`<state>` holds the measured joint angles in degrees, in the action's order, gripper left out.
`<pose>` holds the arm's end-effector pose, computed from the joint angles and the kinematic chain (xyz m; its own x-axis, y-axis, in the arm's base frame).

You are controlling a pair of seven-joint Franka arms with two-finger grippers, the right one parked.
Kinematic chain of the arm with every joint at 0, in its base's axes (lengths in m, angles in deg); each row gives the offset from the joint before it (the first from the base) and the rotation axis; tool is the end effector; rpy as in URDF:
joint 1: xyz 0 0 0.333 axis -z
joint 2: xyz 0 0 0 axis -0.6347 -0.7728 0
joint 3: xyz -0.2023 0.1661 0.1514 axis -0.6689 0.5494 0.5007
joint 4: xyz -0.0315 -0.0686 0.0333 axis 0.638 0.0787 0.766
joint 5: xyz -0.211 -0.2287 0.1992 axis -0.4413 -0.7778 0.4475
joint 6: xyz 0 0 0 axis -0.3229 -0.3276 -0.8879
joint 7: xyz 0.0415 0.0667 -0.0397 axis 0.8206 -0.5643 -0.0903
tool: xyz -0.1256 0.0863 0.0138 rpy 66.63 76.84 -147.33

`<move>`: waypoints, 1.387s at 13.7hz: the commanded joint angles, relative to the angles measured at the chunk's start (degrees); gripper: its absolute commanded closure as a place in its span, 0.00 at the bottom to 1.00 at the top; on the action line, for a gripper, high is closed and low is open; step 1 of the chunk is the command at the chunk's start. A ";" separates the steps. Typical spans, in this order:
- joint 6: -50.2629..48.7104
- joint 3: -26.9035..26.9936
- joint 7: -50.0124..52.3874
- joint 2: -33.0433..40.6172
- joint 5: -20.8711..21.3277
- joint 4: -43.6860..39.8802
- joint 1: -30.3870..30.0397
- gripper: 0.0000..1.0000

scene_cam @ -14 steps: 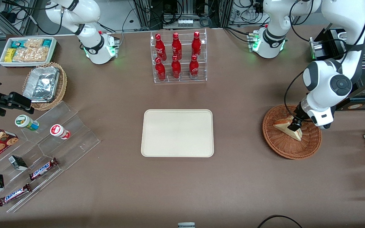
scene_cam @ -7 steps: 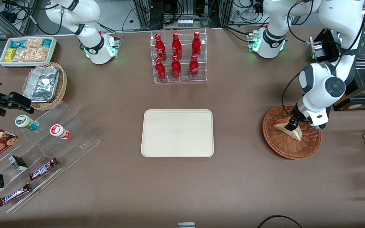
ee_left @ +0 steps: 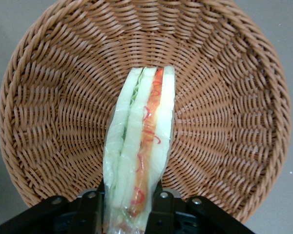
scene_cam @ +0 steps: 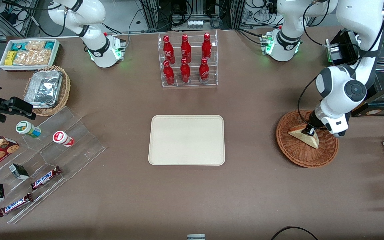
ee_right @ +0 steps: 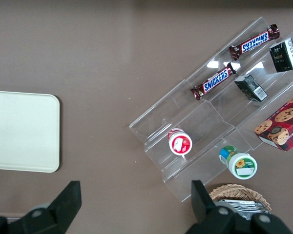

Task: Place sandwich from basket to tray
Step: 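Lower the open left gripper around the wrapped sandwich and close it, then lift the sandwich out of the basket and carry it over the cream tray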

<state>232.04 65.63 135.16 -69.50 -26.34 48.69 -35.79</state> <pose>0.5055 -0.0020 0.2287 0.4786 0.8780 -0.0005 0.8778 -0.4784 0.0241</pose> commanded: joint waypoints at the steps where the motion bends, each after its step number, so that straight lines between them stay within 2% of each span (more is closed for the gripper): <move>1: -8.48 -0.31 -1.09 2.86 -0.87 -3.23 -0.09 1.00; 6: -26.40 -2.77 -3.10 9.54 0.19 -10.16 0.70 1.00; 8: -32.74 -5.66 -3.11 10.25 0.45 -14.30 0.87 1.00; 15: -38.13 -19.27 -3.11 9.99 -0.25 -23.45 1.23 1.00; 19: -37.43 -25.71 -3.11 2.80 -0.26 -30.73 3.50 1.00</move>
<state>195.70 41.75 132.49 -61.15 -26.51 24.03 -33.82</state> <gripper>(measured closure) 0.841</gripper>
